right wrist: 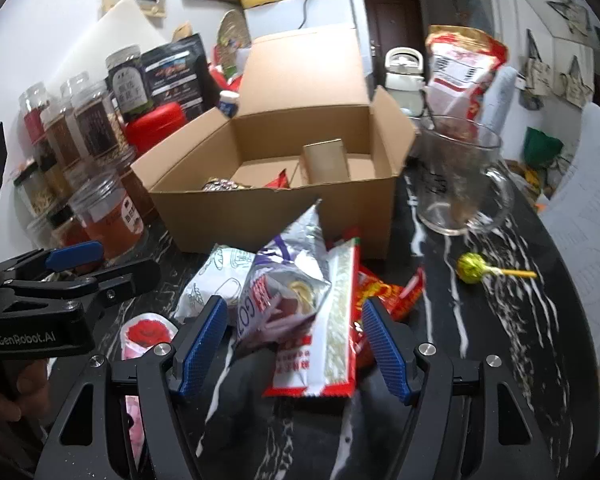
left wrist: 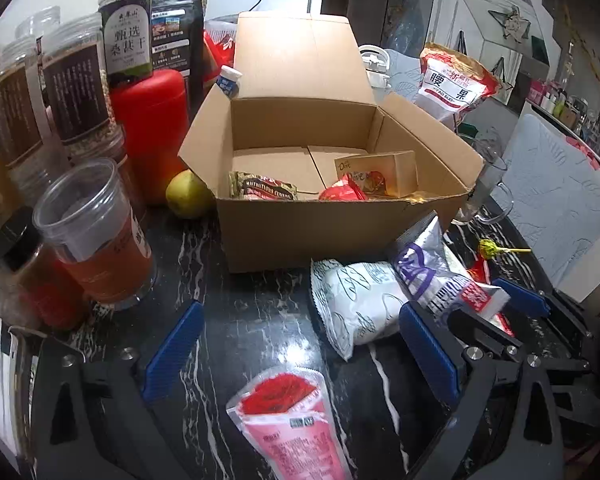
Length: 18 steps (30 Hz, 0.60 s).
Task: Organize snacks
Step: 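Move both tools back to the snacks lying beside the box, then grasp the white leaf-print bag with left tool while right tool grasps GOZI bag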
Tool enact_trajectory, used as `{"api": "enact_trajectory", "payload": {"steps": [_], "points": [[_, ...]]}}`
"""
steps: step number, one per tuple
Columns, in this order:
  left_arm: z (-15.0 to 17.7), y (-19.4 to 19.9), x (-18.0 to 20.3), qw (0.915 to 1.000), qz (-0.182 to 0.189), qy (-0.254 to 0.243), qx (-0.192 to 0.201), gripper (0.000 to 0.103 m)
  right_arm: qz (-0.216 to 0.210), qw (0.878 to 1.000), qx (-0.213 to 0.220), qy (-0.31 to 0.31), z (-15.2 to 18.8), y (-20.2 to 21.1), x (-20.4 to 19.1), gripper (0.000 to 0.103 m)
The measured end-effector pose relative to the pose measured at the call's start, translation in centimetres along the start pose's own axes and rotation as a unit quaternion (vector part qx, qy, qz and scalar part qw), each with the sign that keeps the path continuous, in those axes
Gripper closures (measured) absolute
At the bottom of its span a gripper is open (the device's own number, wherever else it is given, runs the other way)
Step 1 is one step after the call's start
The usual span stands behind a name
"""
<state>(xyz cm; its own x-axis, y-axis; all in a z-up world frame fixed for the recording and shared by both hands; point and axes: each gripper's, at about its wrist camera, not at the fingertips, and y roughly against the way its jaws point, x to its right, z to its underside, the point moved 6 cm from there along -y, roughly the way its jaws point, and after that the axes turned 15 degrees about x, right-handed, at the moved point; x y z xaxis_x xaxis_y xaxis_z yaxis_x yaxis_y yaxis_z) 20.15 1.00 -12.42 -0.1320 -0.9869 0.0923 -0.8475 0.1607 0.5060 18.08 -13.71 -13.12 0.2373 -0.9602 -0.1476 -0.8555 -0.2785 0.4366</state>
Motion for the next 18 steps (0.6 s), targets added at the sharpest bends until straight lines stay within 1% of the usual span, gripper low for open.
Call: {"api": "enact_trajectory", "payload": {"steps": [2,7,9,13,16,18], "points": [[0.0,-0.3,-0.1,0.9999,-0.006,-0.009,0.004,0.003,-0.008,1.000,0.000,0.011,0.0,-0.7,-0.4,0.036],[0.1,-1.3,-0.4,1.0000,0.004,-0.007,-0.005,0.003,-0.025,0.999,-0.019,0.021,0.4,-3.0,-1.2,0.036],[0.2,-1.6,-0.6,0.9999,0.008,-0.005,-0.008,0.003,-0.010,0.999,-0.020,0.030,0.3,-3.6,-1.1,0.036],[0.4,-2.1,-0.9,0.9997,0.015,0.006,-0.015,0.003,0.004,0.999,-0.028,0.028,0.3,-4.3,-0.6,0.036],[0.6,-2.3,-0.7,0.9999,0.010,0.000,-0.012,0.003,0.016,0.999,-0.026,0.037,0.2,-4.5,-0.4,0.036],[0.7,-2.5,-0.6,0.9998,0.012,0.000,-0.015,0.003,0.021,0.998,-0.027,0.045,0.3,-4.8,-0.4,0.036]]}}
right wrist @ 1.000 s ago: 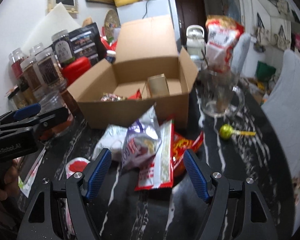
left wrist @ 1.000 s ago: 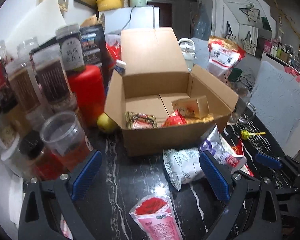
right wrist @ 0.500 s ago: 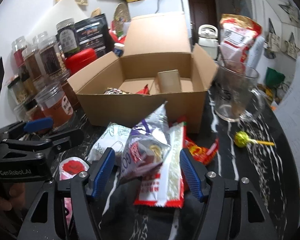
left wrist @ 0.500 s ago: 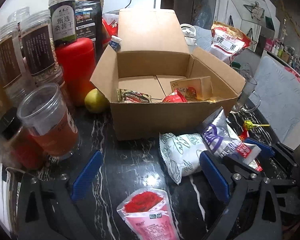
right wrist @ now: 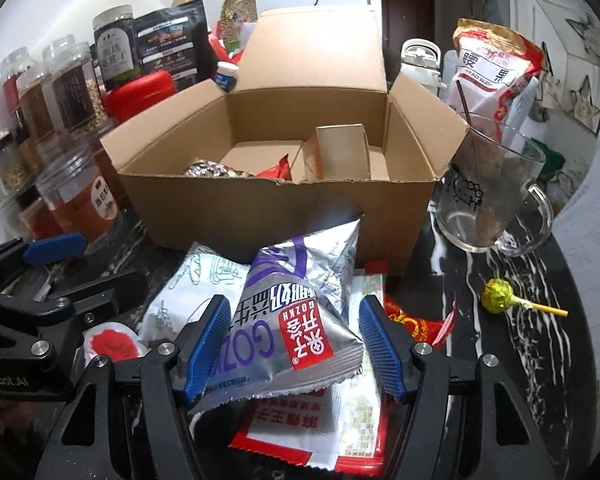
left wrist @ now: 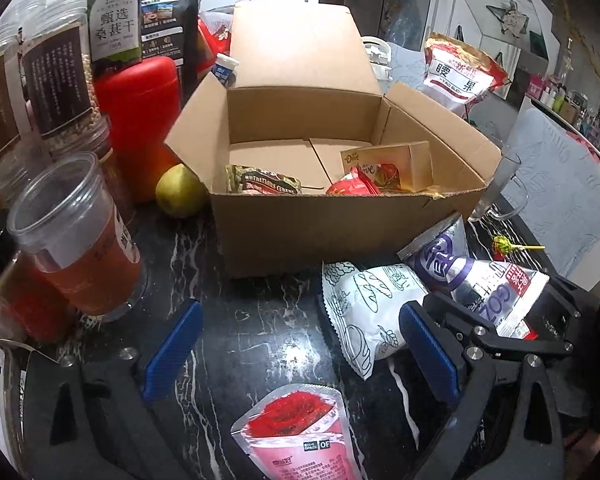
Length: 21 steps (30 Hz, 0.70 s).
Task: Organize snacks
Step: 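Grasp the white leaf-print bag with left tool while right tool grasps GOZI bag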
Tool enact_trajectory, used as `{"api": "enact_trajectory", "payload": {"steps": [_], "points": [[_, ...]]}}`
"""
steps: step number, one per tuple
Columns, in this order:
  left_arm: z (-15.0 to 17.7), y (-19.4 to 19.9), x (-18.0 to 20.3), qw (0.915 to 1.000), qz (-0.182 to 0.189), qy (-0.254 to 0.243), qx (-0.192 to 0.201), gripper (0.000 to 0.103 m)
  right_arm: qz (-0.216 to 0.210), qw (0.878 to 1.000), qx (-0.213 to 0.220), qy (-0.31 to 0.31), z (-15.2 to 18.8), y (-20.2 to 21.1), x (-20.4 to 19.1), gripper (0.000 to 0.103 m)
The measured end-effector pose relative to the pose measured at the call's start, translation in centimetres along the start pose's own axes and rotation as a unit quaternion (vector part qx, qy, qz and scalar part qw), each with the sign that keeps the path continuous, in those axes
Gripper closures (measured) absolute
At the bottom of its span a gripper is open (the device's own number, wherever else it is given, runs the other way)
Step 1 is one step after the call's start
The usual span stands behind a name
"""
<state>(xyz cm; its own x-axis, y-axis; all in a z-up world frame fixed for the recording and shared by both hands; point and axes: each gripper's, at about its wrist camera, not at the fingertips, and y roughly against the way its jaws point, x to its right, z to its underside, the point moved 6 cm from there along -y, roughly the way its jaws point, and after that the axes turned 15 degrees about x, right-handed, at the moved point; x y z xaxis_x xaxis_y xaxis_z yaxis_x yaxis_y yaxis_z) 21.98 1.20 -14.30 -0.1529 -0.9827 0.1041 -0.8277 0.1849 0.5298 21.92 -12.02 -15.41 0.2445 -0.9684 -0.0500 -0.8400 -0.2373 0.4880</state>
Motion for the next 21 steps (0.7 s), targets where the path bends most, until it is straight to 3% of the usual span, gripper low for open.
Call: {"api": "enact_trajectory", "payload": {"steps": [1,5,7,11,21], "points": [[0.0,0.0,0.0,1.0000,0.001,0.003,-0.002,0.003,0.003,1.000,0.000,0.003,0.0,0.0,0.0,0.036],[0.3,-0.1,0.0,0.9999,0.004,0.010,-0.008,0.003,0.014,1.000,-0.003,0.008,0.1,0.0,0.5,0.059],[0.3,-0.1,0.1,0.9999,0.003,0.011,-0.009,0.003,0.020,1.000,-0.001,0.014,0.0,0.4,0.7,0.062],[0.4,0.0,0.7,0.9998,0.008,0.011,-0.011,0.003,0.005,1.000,0.010,-0.011,0.0,2.1,1.5,0.063],[0.2,-2.1,4.4,0.9981,0.045,0.016,-0.038,0.003,0.022,0.996,0.037,-0.076,0.3,6.0,5.6,0.063]]}}
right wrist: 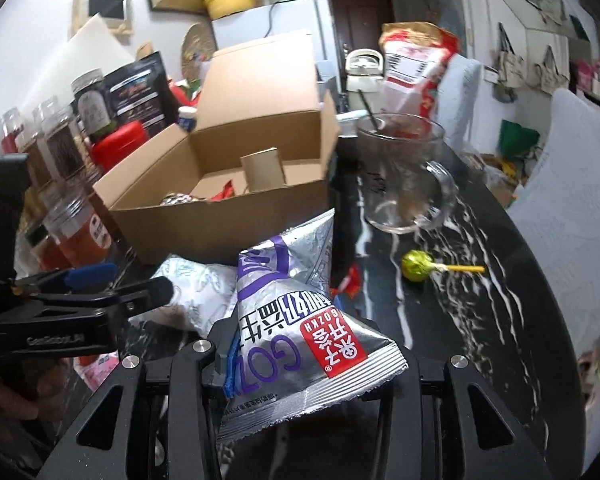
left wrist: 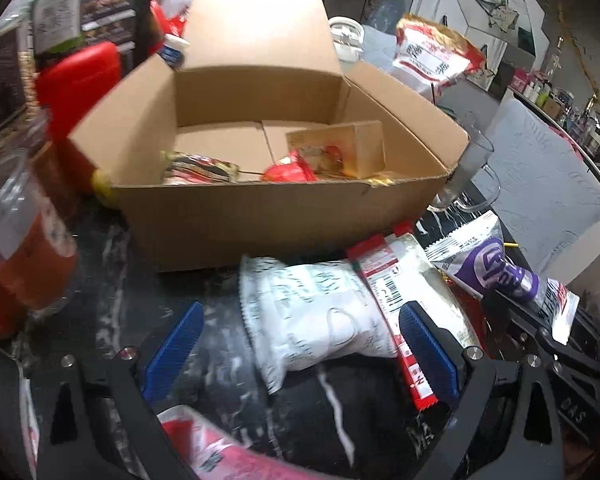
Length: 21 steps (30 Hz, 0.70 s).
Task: Organize snacks
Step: 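Grasp the white leaf-print bag with left tool while right tool grasps GOZI bag, then carry the white bag with left tool while right tool carries GOZI bag over box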
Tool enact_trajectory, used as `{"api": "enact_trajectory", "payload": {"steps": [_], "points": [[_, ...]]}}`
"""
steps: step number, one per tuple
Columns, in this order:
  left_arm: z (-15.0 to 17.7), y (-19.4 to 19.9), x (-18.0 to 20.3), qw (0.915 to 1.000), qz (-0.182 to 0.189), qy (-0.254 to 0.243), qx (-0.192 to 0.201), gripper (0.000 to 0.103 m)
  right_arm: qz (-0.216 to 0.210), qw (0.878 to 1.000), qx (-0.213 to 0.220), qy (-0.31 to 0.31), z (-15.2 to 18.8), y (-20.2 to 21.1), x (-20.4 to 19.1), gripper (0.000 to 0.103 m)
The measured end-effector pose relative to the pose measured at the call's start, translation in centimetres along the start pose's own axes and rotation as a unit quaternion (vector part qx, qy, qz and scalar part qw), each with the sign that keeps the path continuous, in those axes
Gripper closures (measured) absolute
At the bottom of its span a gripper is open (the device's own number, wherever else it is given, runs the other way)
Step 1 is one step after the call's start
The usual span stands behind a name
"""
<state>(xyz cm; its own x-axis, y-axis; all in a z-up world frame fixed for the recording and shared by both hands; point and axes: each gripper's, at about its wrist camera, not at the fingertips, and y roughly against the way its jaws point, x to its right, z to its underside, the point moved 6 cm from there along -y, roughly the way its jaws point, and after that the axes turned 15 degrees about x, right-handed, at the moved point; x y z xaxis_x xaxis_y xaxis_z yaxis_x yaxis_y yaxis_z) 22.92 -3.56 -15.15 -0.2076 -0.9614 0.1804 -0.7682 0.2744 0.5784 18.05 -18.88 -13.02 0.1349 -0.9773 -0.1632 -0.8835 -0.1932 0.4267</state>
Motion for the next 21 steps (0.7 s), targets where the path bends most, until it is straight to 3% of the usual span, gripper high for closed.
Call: {"api": "enact_trajectory", "payload": {"steps": [5,11,21], "points": [[1.0,-2.3,0.1,0.9990,-0.027,-0.008,-0.034,0.003,-0.012,1.000,0.006,-0.011,0.1,0.1,0.4,0.063],[2.0,-4.2,-0.1,0.9974,-0.010,0.031,-0.065,0.003,-0.020,1.000,0.016,-0.007,-0.2,0.2,0.7,0.063],[2.1,-5.6,1.6,0.9961,-0.047,-0.057,-0.048,0.004,-0.033,0.999,0.007,-0.025,0.2,-0.3,1.3,0.063]]}}
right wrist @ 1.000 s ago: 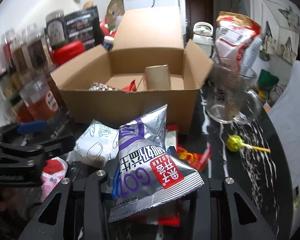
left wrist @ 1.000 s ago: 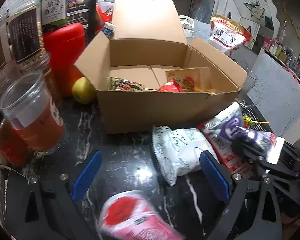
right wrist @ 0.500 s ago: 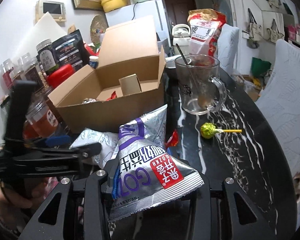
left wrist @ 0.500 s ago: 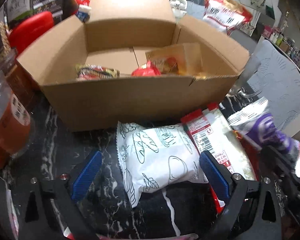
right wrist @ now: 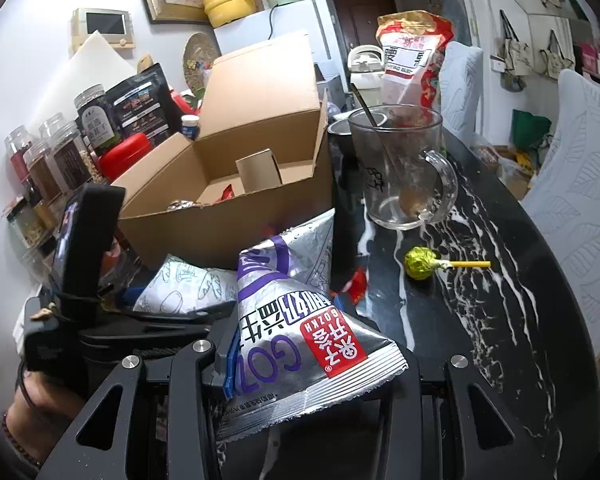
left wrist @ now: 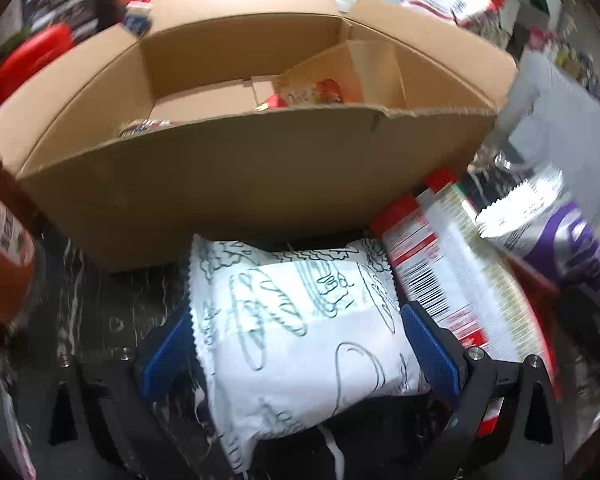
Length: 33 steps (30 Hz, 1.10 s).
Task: Organize snacks
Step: 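Carry the white bag with left tool while right tool carries GOZI bag over box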
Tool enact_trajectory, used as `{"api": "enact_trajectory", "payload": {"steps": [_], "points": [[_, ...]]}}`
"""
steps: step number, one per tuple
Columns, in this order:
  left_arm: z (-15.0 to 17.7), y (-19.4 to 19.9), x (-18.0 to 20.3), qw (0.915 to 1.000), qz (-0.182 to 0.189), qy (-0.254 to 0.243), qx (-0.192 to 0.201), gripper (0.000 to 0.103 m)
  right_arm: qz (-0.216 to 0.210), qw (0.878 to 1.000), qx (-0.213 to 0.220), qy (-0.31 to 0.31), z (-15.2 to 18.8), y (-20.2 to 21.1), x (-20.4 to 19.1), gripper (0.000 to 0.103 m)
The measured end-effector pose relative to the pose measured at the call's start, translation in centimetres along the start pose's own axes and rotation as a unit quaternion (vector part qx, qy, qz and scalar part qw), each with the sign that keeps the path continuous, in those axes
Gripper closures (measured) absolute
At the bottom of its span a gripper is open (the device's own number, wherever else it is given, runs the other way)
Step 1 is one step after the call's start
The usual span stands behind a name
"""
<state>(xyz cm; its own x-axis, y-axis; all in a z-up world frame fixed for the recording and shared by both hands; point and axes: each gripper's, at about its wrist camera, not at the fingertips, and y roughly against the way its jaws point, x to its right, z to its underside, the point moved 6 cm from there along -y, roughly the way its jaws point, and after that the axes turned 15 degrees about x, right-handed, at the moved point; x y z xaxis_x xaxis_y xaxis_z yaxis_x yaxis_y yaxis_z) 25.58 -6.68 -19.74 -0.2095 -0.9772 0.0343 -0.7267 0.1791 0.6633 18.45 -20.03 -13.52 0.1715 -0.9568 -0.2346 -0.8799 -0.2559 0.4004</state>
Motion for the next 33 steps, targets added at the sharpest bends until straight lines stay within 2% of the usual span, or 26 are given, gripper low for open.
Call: {"api": "enact_trajectory", "payload": {"steps": [1,2,5,8,15,27,33], "points": [[0.2,0.2,0.0,0.9999,-0.001,-0.008,0.009,0.006,0.000,1.000,0.000,0.000,0.0,0.0,0.0,0.063],[0.1,0.4,0.2,0.9998,0.001,-0.011,0.018,0.017,0.001,1.000,-0.001,-0.002,0.1,0.1,0.0,0.063],[0.1,1.0,0.2,0.9997,0.005,-0.010,0.021,0.033,0.001,1.000,0.000,-0.005,0.2,0.5,-0.1,0.063],[0.3,1.8,0.1,0.9997,0.012,-0.004,0.022,0.039,0.004,1.000,0.003,-0.005,0.3,1.0,-0.1,0.063],[1.2,6.0,0.4,0.9987,0.034,0.016,0.036,0.040,-0.004,1.000,0.017,-0.007,0.4,2.9,-1.2,0.063],[3.1,14.0,0.4,0.9954,0.036,0.024,0.085,0.040,-0.016,0.999,0.032,-0.027,2.2,7.3,-3.2,0.063],[2.8,16.5,0.4,0.9926,0.048,0.028,0.108,0.040,-0.020,0.998,0.046,-0.029,2.3,10.2,-4.4,0.063]]}}
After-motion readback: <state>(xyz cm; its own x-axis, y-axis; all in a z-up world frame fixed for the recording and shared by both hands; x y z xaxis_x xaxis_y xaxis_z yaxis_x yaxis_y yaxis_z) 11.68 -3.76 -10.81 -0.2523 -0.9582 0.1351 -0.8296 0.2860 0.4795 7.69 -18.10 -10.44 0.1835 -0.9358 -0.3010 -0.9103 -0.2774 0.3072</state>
